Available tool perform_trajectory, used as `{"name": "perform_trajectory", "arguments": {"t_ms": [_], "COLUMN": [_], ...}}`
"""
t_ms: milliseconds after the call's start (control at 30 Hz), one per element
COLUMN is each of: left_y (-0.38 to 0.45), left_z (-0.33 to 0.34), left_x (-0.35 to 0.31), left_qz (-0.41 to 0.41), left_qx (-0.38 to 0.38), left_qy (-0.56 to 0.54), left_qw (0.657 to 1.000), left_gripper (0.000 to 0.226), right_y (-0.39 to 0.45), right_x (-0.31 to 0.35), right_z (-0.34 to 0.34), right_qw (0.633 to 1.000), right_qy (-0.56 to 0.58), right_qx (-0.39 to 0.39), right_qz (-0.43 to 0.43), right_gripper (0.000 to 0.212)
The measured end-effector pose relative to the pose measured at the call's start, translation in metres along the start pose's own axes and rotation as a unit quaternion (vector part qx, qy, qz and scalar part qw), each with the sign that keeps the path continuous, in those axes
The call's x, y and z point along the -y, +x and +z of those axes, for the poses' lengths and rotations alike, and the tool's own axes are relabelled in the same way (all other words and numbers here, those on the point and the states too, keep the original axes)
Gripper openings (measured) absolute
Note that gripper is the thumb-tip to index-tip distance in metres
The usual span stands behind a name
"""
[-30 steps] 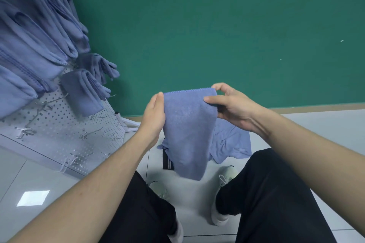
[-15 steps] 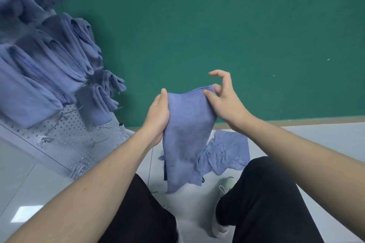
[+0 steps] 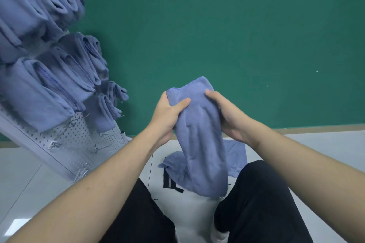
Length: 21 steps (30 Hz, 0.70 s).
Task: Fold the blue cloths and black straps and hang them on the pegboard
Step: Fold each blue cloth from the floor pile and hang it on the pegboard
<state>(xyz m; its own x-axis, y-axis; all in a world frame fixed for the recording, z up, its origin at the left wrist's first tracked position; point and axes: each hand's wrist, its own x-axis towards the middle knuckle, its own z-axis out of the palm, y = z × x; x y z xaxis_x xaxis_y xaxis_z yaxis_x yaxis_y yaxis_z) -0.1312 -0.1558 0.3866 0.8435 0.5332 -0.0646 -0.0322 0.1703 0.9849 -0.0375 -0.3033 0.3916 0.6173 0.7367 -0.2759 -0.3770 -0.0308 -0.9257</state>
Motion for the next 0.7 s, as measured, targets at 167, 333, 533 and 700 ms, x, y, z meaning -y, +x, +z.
{"name": "perform_trajectory", "arguments": {"t_ms": [167, 333, 533, 700], "left_y": [0.002, -0.008, -0.035, -0.040], "left_z": [0.003, -0.005, -0.001, 0.003], "left_x": [-0.007, -0.003, 0.023, 0.023], "left_qz": [-0.050, -0.168, -0.122, -0.056], "left_qx": [-0.026, 0.024, 0.083, 0.001], "left_qy": [-0.086, -0.088, -0.042, -0.015], "left_qw": [0.995, 0.982, 0.988, 0.998], "left_gripper": [0.030, 0.039, 0.034, 0.023], "right_y": [-0.013, -0.009, -0.009, -0.017], "right_x": [-0.017, -0.015, -0.007, -0.003], "right_z": [-0.006, -0.002, 0.007, 0.011], "right_qw": [0.995, 0.987, 0.990, 0.991], "right_qy": [-0.092, -0.082, -0.021, -0.042], "right_qx": [-0.014, -0.087, -0.132, -0.124], "right_qz": [-0.040, -0.111, -0.044, -0.016], "right_gripper": [0.018, 0.020, 0.021, 0.038]}}
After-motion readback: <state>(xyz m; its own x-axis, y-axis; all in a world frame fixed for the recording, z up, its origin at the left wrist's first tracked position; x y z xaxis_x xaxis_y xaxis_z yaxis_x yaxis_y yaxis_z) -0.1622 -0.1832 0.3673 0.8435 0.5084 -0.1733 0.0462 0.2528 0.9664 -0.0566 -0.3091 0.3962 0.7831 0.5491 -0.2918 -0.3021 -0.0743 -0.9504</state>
